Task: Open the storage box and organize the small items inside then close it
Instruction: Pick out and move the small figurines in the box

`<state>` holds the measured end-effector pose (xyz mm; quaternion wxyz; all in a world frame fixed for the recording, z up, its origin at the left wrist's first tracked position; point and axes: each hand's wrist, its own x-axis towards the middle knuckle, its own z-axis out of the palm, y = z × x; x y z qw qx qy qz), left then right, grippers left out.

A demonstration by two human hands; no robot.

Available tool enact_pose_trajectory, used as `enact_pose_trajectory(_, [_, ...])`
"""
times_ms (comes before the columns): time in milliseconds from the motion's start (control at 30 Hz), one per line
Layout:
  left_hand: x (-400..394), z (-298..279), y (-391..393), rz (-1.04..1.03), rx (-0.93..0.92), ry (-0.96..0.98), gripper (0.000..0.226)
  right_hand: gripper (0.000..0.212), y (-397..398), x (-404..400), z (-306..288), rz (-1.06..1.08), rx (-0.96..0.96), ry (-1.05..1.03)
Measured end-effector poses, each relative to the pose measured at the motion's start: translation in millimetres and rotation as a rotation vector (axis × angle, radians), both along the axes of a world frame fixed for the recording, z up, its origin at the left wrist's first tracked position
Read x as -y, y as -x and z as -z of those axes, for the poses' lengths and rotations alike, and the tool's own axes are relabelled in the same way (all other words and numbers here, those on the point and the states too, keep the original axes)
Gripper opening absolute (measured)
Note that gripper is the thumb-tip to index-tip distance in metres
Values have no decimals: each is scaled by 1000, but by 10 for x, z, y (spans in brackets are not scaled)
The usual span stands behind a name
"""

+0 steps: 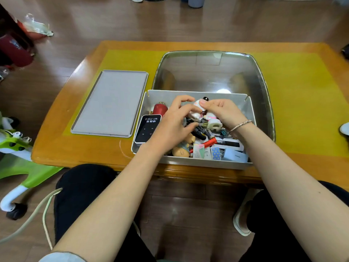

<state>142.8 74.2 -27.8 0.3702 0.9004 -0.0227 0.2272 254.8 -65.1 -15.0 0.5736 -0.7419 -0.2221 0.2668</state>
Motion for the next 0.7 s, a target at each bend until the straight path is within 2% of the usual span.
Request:
enact_pose_trajectory(33, [3,2,5,2,-15,41,24,71,-3,22,5,-10,4,-15])
enact_pose_trajectory(133, [7,-43,-2,4,-154,328,19,28,-12,63,9,-49,51,-24])
enact_pose_trajectory(200, [-22,-81,-37,14,-246,464,17,18,-18,87,-16,-104,110,-5])
enact_pose_trajectory(300, [-88,-150,-83,99,-391,503,39,25,-22,105,-72,-170,272,100])
enact_pose_trajectory(367, [-108,-188,-98,152,-445,474,48,29,-22,115,-81,-172,311,141])
enact_pose_trajectory(500, [-83,-180,-99,194,-493,476,50,23,-24,119,-31,-119,261,182])
enact_pose_trajectory(700, [-23,-93,-115,74,-449,360,43,21,19,117,-25,-52,229,167])
